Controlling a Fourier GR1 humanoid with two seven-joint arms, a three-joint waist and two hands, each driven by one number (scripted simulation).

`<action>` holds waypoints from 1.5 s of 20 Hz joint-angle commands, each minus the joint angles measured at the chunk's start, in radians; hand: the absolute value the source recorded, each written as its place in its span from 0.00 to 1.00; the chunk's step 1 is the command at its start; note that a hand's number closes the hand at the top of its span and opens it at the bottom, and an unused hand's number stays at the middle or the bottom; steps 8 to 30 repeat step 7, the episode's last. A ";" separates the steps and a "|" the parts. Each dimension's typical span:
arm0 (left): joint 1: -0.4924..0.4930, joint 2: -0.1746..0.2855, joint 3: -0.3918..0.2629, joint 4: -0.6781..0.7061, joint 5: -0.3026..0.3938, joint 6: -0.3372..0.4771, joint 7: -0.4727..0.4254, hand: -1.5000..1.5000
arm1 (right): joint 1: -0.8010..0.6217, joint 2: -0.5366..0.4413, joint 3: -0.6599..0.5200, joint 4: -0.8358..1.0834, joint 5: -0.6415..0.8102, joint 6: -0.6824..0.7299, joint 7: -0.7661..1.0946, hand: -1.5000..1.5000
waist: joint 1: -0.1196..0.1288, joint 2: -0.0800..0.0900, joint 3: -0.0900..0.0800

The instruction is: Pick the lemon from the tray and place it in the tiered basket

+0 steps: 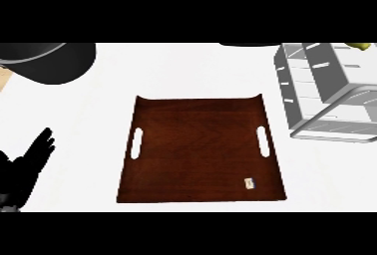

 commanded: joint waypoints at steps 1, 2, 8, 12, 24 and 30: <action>0.025 0.026 0.032 0.032 0.022 -0.033 -0.032 0.50 | 0.074 -0.031 -0.151 -0.037 -0.153 0.025 -0.043 0.00 | -0.018 -0.005 -0.001; 0.041 0.003 0.017 0.008 -0.003 -0.001 -0.035 0.50 | 0.099 -0.090 -0.179 -0.043 -0.180 0.079 -0.067 0.00 | -0.020 -0.005 -0.001; 0.027 -0.024 0.010 0.026 -0.018 0.030 -0.032 0.50 | 0.268 -0.149 -0.311 -0.078 -0.330 0.257 -0.153 0.00 | -0.029 -0.004 -0.002; 0.027 -0.024 0.010 0.026 -0.018 0.030 -0.032 0.50 | 0.268 -0.149 -0.311 -0.078 -0.330 0.257 -0.153 0.00 | -0.029 -0.004 -0.002; 0.027 -0.024 0.010 0.026 -0.018 0.030 -0.032 0.50 | 0.268 -0.149 -0.311 -0.078 -0.330 0.257 -0.153 0.00 | -0.029 -0.004 -0.002; 0.027 -0.024 0.010 0.026 -0.018 0.030 -0.032 0.50 | 0.268 -0.149 -0.311 -0.078 -0.330 0.257 -0.153 0.00 | -0.029 -0.004 -0.002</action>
